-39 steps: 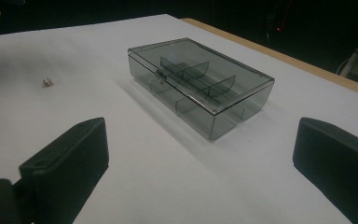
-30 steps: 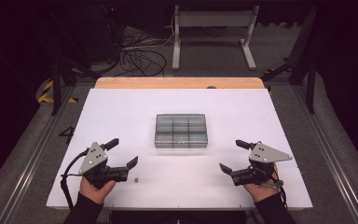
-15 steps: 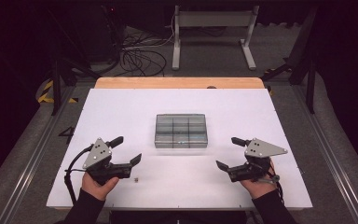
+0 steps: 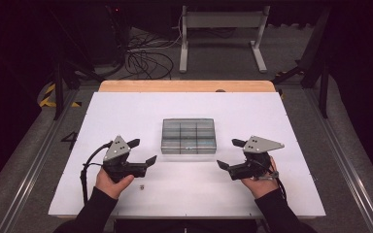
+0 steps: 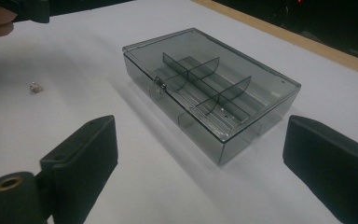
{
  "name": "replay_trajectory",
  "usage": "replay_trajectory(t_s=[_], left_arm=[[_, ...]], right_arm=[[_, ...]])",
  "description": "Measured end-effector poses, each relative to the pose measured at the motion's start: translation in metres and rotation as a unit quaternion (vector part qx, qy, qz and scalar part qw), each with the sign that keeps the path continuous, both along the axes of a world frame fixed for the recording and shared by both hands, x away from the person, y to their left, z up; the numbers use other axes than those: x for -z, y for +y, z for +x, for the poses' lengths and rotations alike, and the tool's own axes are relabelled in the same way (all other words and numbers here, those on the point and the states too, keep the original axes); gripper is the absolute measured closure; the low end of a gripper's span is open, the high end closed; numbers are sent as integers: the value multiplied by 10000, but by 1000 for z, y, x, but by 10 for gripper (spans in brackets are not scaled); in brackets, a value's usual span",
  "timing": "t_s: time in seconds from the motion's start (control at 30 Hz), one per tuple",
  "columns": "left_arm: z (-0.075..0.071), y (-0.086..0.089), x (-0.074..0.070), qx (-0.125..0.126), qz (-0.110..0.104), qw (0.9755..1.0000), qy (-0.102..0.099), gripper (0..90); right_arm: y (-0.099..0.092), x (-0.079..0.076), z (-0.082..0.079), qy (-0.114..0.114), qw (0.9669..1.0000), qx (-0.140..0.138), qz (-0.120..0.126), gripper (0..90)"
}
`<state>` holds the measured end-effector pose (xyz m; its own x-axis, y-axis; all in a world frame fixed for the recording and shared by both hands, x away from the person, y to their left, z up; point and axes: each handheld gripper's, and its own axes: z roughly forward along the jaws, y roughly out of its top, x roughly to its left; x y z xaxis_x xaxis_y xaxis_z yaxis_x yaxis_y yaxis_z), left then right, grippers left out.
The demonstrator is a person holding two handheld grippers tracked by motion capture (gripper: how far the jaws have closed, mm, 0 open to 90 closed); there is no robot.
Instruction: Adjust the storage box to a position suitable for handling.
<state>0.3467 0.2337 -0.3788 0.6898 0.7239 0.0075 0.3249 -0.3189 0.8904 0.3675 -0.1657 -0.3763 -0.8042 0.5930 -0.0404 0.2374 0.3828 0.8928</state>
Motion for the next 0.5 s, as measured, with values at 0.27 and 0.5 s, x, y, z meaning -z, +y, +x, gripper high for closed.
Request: replay_trajectory(t_s=[0.27, 0.5], left_arm=[[16, -6, 6, -46, 188, 9998, 40, 184], [29, -12, 12, 47, 161, 9995, 277, 207]], right_arm=[[5, 6, 14, 143, 9999, 65, -69, 135], [9, 9, 24, 226, 9996, 76, -115, 142]])
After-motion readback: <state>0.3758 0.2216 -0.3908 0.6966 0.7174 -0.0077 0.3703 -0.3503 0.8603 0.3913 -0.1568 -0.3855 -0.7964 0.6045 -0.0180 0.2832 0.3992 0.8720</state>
